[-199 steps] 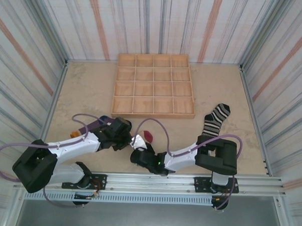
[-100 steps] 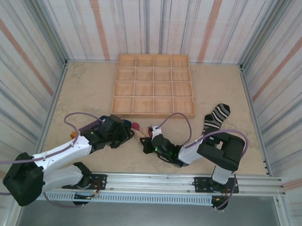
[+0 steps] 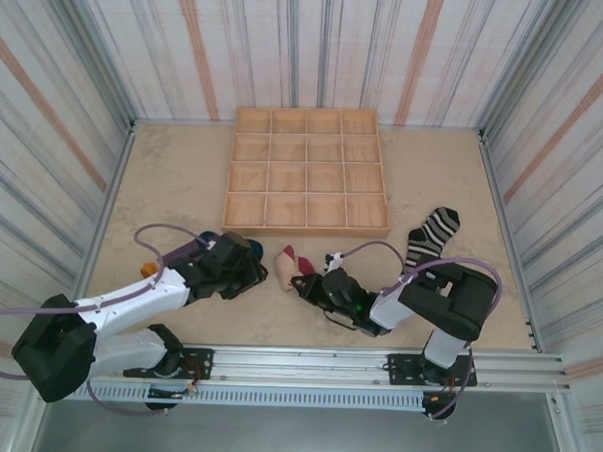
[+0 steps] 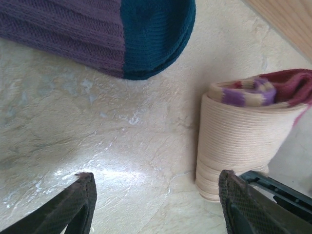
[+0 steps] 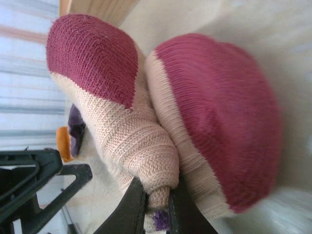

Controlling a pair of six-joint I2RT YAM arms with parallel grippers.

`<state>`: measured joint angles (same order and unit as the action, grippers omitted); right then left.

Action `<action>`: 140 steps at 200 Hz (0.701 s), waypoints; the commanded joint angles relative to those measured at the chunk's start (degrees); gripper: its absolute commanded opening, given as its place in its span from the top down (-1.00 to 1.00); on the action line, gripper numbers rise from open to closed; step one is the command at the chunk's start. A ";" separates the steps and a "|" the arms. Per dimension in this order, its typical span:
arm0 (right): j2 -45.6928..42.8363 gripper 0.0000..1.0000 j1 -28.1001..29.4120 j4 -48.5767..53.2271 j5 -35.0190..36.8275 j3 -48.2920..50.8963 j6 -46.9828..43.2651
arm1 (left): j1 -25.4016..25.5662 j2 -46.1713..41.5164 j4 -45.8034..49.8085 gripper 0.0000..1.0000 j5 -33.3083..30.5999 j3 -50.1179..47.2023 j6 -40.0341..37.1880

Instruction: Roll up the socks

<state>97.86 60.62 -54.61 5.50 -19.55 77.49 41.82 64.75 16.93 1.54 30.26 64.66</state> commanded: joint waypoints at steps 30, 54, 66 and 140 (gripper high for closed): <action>-2.06 1.00 -1.29 34.02 -2.32 2.59 9.60 | 1.89 4.08 -0.79 -0.36 -2.62 3.76 -2.19; -3.79 1.00 -2.23 38.36 -2.18 2.83 10.35 | 3.44 6.55 -4.93 -0.36 -2.64 4.74 -3.95; -4.73 1.00 -2.35 39.08 -1.82 3.65 11.21 | 4.49 8.15 -6.71 -0.34 -2.87 5.50 -5.07; -4.85 1.00 -3.84 39.74 -2.67 4.72 10.47 | 7.81 19.45 -16.67 -0.22 -1.64 9.13 -8.68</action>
<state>88.09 57.69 -35.46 2.11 -20.18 86.78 49.19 81.76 4.05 -0.08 37.74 58.00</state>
